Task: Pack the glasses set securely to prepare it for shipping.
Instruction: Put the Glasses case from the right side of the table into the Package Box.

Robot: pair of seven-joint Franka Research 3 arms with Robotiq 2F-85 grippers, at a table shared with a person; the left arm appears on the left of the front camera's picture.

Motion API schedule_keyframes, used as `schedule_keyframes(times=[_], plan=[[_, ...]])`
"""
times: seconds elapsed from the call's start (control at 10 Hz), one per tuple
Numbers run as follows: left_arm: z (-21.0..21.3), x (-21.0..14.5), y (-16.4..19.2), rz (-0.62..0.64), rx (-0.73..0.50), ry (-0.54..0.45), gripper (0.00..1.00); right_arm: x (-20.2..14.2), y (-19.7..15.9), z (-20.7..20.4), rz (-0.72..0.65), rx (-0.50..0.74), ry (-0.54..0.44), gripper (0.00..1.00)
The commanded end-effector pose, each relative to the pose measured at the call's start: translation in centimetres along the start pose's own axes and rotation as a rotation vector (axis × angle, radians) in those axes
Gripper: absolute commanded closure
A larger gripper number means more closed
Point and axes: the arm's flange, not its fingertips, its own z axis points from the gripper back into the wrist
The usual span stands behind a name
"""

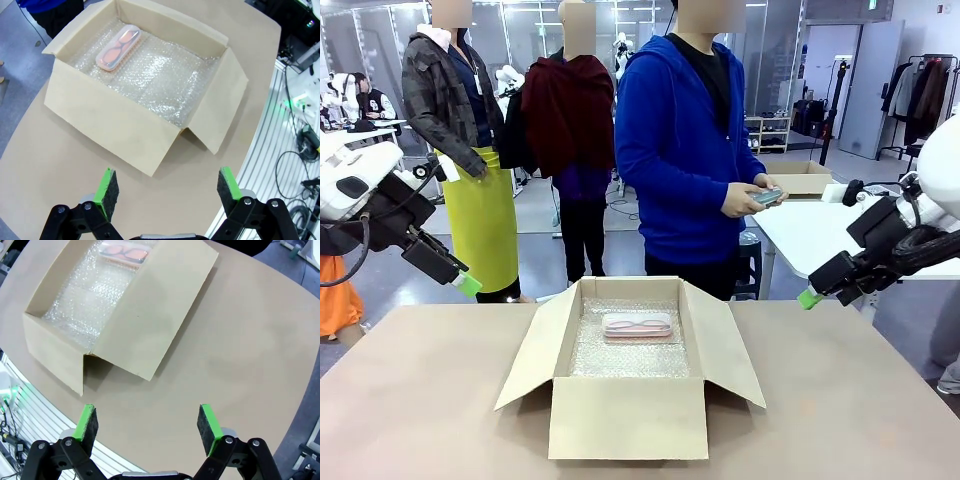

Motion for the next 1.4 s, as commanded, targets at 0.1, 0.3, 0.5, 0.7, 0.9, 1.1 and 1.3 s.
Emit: schedule_keyframes(times=[0.1,0.3,0.5,0.7,0.9,1.1,1.3], plan=[[0.20,-0.08,0.24,-0.021,-0.015,-0.016,0.00,-0.02,-0.31,-0.13,0.022,-0.007,-0.008,0.00],[0.20,-0.08,0.24,-0.021,-0.015,-0.016,0.00,-0.02,-0.31,-0.13,0.022,-0.007,-0.008,0.00],[0.20,-0.08,0.24,-0.021,-0.015,-0.016,0.00,-0.02,-0.31,-0.13,0.022,-0.007,-0.008,0.00],[0.20,-0.08,0.24,-0.021,-0.015,-0.016,0.00,-0.02,-0.31,-0.13,0.022,-0.007,-0.008,0.00],[0.20,-0.08,0.24,-0.021,-0.015,-0.016,0.00,-0.02,-0.31,-0.13,0.022,-0.007,-0.008,0.00],[0.20,-0.08,0.24,-0.021,-0.015,-0.016,0.00,-0.02,-0.31,-0.13,0.022,-0.007,-0.008,0.00],[0.20,-0.08,0.24,-0.021,-0.015,-0.016,0.00,-0.02,-0.31,-0.13,0.022,-0.007,-0.008,0.00]])
